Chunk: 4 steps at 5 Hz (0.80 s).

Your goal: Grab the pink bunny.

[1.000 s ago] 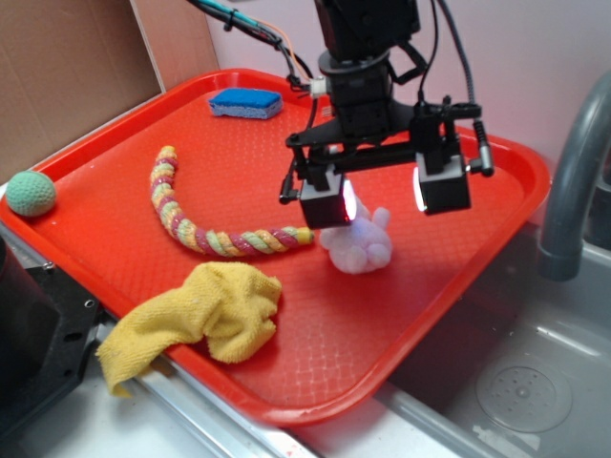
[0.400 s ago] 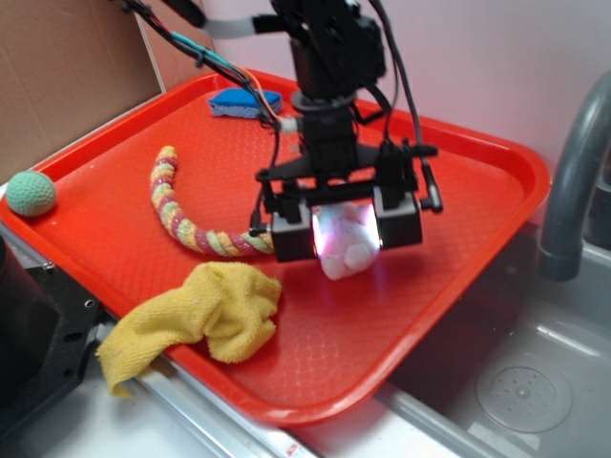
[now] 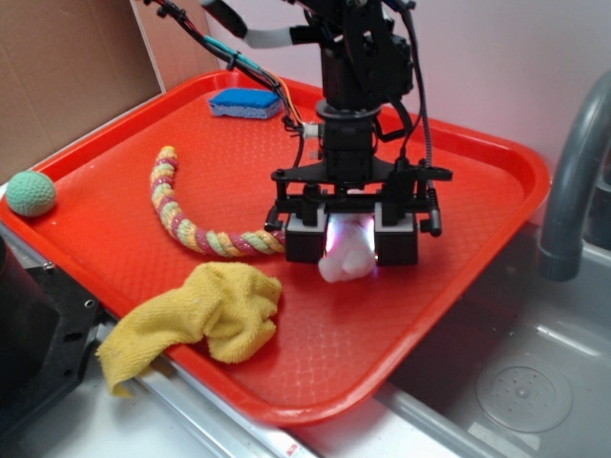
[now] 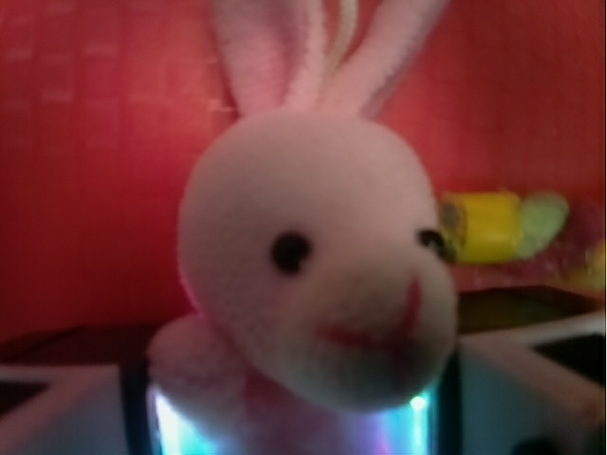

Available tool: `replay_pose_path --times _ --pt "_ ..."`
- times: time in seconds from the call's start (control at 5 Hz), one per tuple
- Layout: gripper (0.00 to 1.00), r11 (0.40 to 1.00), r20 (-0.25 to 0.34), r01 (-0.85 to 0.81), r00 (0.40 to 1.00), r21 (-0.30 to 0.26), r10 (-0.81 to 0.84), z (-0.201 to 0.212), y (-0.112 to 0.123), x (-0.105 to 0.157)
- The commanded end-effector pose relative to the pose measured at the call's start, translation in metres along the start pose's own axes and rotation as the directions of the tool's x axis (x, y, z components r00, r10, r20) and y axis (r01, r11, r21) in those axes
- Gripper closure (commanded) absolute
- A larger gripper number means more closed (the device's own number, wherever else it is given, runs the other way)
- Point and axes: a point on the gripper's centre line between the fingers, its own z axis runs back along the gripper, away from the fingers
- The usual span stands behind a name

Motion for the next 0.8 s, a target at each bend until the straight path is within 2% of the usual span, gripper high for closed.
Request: replay_pose_path --times 0.0,0.2,0.4,0.6 --pt "1.00 0.883 0.330 0.463 0.825 0.074 -0.459 0.117 0.056 0.006" --pt "1.00 0.859 0.292 0.502 0.811 0.099 -0.507 0.138 0.089 0.006" --pt "1.00 0.853 0.281 0.522 0.816 0.016 -0.505 0.151 0.112 0.012" --pt "1.00 0.873 0.240 0.487 0.851 -0.026 -0.467 0.156 0.120 0.029"
